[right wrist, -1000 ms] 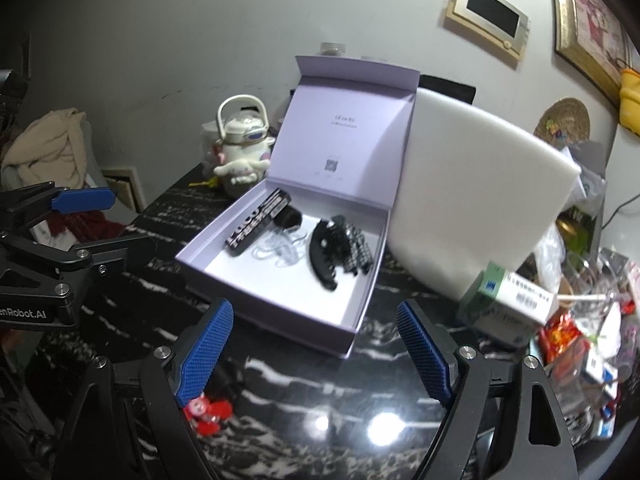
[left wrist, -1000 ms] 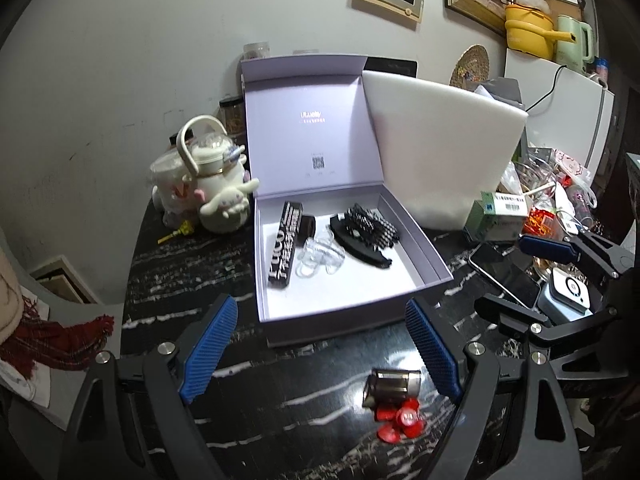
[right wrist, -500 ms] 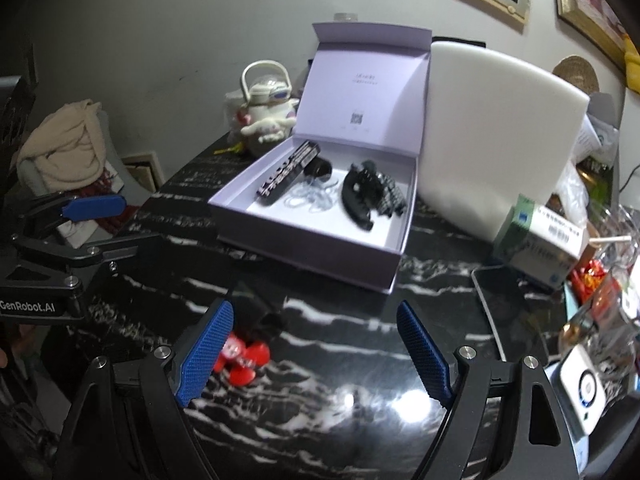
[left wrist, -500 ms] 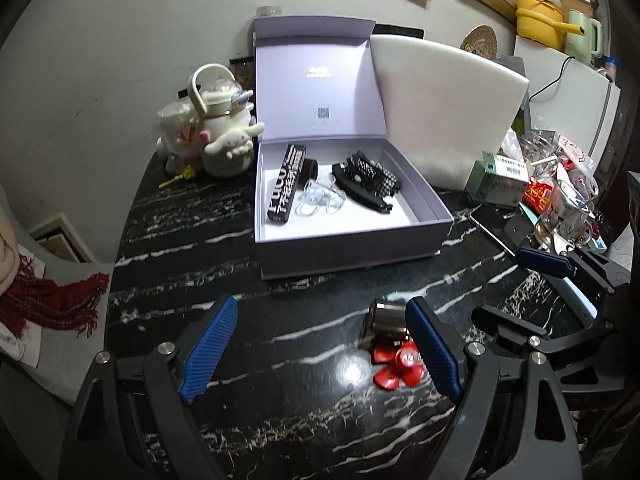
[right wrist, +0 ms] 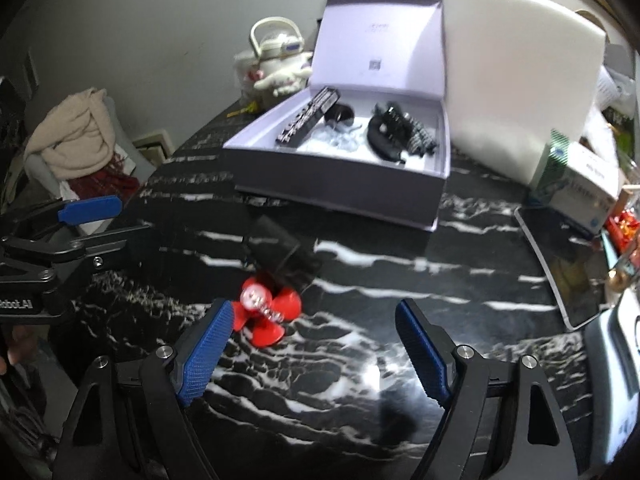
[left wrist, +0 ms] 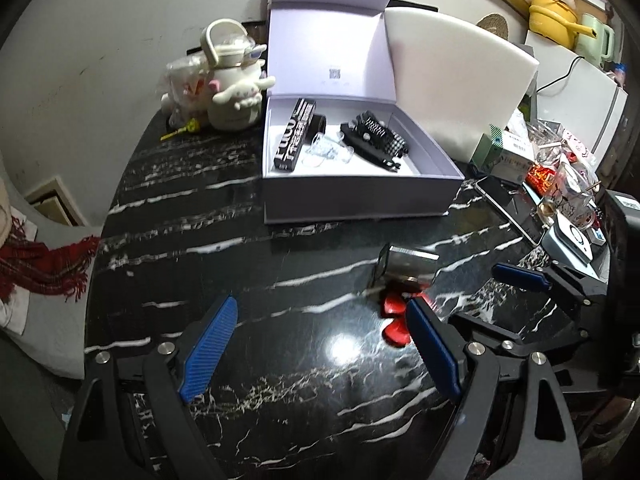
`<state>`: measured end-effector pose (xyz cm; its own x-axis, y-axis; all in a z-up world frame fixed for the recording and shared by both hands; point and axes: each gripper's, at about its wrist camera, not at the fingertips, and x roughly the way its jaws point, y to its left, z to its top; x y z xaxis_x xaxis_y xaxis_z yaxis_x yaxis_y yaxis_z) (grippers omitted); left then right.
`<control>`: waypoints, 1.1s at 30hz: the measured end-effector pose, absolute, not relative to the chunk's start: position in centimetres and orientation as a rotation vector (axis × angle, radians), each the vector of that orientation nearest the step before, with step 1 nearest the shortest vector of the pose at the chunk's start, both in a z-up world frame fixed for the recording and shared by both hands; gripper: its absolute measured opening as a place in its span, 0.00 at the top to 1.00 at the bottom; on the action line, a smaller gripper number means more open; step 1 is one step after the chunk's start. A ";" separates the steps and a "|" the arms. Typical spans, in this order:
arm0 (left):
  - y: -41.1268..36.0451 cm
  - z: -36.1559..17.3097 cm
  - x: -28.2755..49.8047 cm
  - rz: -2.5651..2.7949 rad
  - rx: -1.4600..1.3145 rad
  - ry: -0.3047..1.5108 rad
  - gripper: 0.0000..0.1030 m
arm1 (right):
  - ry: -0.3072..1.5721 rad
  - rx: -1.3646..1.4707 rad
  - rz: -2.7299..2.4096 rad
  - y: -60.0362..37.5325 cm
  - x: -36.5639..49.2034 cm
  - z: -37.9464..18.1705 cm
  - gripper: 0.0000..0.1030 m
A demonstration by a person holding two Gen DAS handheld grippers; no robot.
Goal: Organize rigid objects
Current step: 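Lower the right gripper onto the red fan and close it, then close the left gripper on the dark glass cup while the right gripper holds the red fan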
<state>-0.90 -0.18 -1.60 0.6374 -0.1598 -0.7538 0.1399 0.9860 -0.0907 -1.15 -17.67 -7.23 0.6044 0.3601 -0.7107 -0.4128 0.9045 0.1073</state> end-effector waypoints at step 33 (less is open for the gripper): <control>-5.7 -3.4 1.9 -0.355 0.017 0.905 0.16 | 0.831 -0.043 0.512 -19.8 -1.3 -9.3 0.77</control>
